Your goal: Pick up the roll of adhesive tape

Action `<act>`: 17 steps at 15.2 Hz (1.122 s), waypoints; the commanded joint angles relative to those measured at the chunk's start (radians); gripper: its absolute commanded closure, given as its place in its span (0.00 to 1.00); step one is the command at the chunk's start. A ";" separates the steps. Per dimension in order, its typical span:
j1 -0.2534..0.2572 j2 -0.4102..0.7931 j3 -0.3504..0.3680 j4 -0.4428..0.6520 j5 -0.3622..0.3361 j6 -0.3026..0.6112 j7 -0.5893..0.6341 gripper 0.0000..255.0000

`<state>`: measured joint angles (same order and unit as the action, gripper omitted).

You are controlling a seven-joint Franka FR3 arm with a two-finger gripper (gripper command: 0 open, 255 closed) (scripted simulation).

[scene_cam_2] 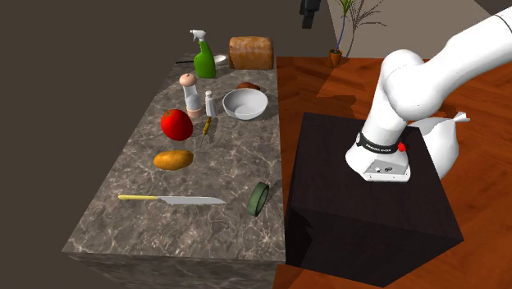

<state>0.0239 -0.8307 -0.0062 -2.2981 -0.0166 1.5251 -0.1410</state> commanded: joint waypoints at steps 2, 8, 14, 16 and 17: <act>0.013 0.010 0.007 -0.020 0.002 0.028 -0.013 0.00; 0.090 0.085 0.054 -0.128 0.015 0.201 -0.087 0.00; 0.165 0.190 0.105 -0.210 0.025 0.378 -0.157 0.00; 0.189 0.232 0.123 -0.231 0.026 0.438 -0.179 0.00; 0.200 0.254 0.132 -0.241 0.026 0.468 -0.189 0.00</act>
<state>0.2134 -0.6029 0.1186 -2.5253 0.0105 1.9534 -0.3159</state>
